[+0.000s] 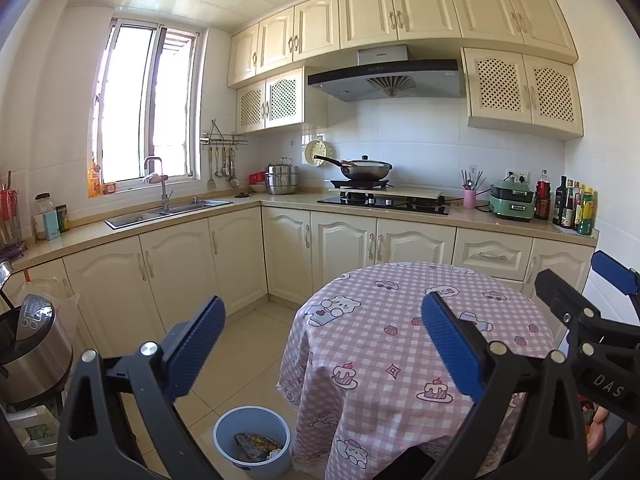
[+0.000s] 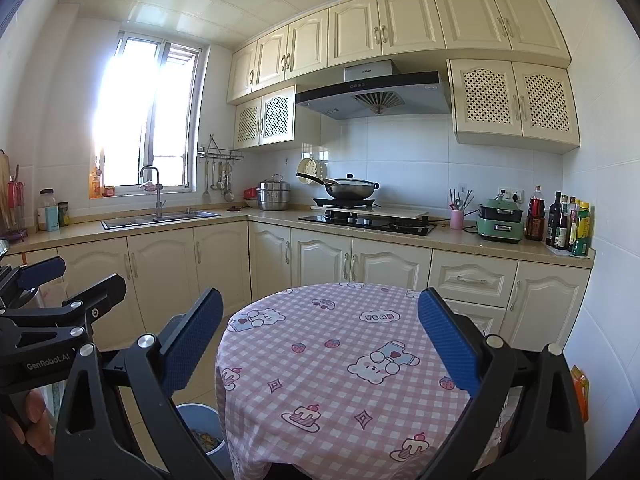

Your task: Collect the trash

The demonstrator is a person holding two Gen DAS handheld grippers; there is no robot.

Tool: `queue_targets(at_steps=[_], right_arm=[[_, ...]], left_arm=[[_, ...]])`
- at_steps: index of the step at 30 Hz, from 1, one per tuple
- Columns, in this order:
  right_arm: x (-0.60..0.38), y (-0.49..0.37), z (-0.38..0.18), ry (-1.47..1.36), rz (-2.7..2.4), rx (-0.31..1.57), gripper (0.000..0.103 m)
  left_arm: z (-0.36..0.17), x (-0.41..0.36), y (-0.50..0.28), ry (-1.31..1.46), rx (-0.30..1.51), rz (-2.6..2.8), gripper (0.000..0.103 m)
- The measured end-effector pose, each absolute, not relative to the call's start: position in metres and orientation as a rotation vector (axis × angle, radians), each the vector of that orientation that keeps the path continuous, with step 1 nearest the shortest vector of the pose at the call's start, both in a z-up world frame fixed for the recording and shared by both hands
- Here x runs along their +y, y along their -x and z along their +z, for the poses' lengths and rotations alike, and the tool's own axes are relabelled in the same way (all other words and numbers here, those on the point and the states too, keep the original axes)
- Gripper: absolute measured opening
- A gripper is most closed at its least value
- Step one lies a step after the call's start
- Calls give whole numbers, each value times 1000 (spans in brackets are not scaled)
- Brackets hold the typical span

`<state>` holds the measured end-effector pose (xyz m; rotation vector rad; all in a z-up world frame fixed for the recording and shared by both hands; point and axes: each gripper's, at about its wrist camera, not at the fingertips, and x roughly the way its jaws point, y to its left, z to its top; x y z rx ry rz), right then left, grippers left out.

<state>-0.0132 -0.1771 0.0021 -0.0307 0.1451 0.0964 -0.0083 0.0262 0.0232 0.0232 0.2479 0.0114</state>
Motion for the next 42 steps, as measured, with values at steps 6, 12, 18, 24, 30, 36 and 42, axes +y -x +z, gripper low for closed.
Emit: queue_targets(at_steps=[6, 12, 18, 24, 30, 36, 42], right_arm=[[-177, 13, 2, 29, 98, 146, 95], [-178, 13, 1, 29, 97, 146, 95], [-178, 13, 1, 29, 97, 147, 95], [-178, 13, 1, 28, 97, 149, 95], [-177, 16, 0, 28, 98, 152, 95], [-177, 17, -2, 27, 95, 153, 95], [-177, 17, -2, 27, 95, 154, 95]], left_arm=[[23, 25, 9, -24, 248, 7, 96], [23, 25, 10, -26, 247, 1, 96], [23, 25, 11, -27, 247, -2, 96], [22, 25, 11, -26, 247, -4, 97], [21, 26, 10, -25, 249, -5, 96], [20, 24, 10, -28, 251, -8, 96], [20, 25, 11, -27, 250, -11, 97]])
